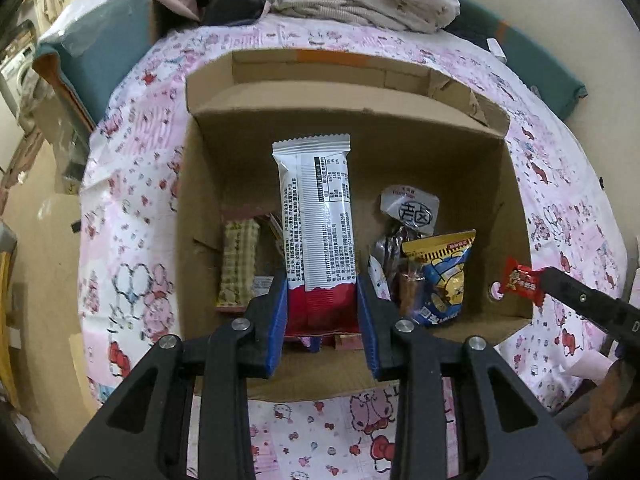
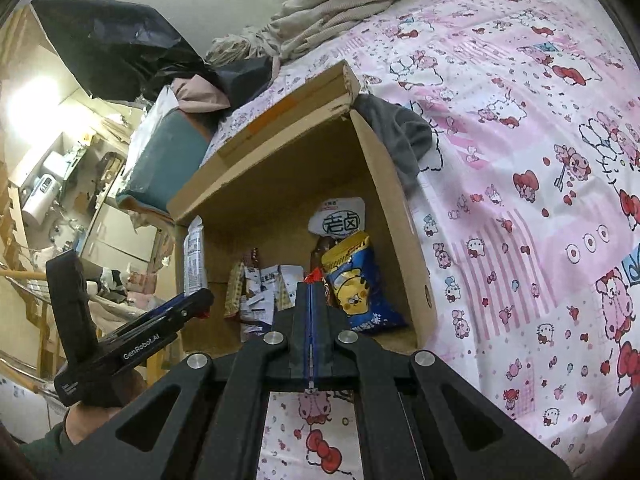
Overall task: Organize snacks
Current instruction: 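Lower both held snacks into the box and open both grippers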
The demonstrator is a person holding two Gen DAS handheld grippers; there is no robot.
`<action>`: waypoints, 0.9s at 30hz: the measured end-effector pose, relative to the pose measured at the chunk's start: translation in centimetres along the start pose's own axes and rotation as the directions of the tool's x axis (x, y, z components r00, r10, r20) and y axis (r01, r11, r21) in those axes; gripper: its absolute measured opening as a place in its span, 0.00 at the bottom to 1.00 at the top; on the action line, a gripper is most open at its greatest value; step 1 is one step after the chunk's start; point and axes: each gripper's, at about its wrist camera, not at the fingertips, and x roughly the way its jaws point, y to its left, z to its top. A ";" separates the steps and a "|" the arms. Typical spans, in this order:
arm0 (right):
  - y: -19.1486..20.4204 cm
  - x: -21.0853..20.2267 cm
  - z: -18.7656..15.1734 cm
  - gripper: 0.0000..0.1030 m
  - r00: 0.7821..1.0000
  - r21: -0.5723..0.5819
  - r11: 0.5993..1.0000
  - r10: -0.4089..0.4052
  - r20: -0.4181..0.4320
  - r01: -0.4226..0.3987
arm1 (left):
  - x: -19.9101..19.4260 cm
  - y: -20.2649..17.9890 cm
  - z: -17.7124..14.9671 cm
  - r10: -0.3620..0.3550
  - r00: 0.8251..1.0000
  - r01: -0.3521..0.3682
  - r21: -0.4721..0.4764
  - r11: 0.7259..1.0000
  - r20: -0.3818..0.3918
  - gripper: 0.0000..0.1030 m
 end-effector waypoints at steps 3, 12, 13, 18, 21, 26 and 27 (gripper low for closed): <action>-0.2 0.8 0.0 0.00 1.000 -0.009 1.000 -0.010 -0.013 0.010 | 0.2 -0.3 -0.2 0.000 1.000 -0.001 0.019 1.000 0.009 0.28; 0.2 1.3 -0.1 0.05 0.999 -0.032 0.999 -0.041 -0.024 0.040 | 0.7 -0.1 -0.3 -0.002 1.000 0.002 0.010 1.000 0.016 0.28; 0.2 1.1 0.0 0.05 0.999 -0.031 0.998 -0.048 -0.011 0.047 | 0.6 0.0 -0.3 -0.007 1.000 0.007 0.005 1.000 0.020 0.28; 0.5 0.7 0.2 0.06 0.999 -0.038 0.999 -0.035 0.021 0.036 | -0.2 -0.4 -0.4 -0.009 0.999 0.008 0.027 1.000 0.053 0.31; 1.0 0.5 0.3 0.07 0.999 -0.055 0.998 -0.025 0.034 0.027 | -0.9 -0.5 -0.4 -0.017 0.998 0.016 0.017 1.000 0.068 0.61; 1.7 0.0 0.1 0.72 0.997 -0.078 0.996 -0.044 0.068 0.050 | -3.1 -0.6 -0.9 -0.017 0.988 0.014 0.016 1.000 0.156 0.87; 2.0 -0.4 0.0 0.87 0.994 -0.083 0.995 -0.051 0.099 0.060 | -3.4 -0.5 -0.9 -0.024 0.986 0.020 0.025 0.999 0.167 0.87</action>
